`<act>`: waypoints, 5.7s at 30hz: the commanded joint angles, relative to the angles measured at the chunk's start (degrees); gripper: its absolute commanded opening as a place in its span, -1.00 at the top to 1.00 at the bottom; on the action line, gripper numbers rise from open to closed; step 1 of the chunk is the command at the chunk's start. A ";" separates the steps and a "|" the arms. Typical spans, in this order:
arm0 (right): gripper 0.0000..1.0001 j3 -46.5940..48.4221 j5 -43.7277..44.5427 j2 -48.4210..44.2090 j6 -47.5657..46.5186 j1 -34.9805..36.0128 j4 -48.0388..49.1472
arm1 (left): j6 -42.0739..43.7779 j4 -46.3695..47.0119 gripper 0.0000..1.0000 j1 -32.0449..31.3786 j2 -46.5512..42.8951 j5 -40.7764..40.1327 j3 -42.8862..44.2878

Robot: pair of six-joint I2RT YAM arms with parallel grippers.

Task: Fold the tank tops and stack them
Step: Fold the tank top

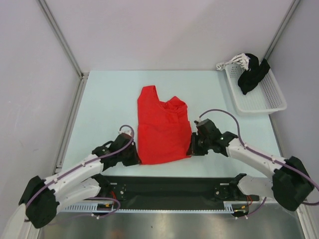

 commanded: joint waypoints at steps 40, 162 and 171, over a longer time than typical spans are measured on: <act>0.01 68.15 21.34 57.99 -26.44 -11.39 -5.11 | 0.38 10.20 -0.69 -15.97 30.72 -8.41 29.65; -0.37 90.56 -20.86 81.46 7.39 -25.80 31.82 | -1.73 6.96 -0.58 -22.04 52.79 -5.06 32.02; -0.44 92.85 -10.92 80.06 3.08 -23.09 16.88 | -1.38 6.87 -0.58 -22.13 52.44 -5.15 32.37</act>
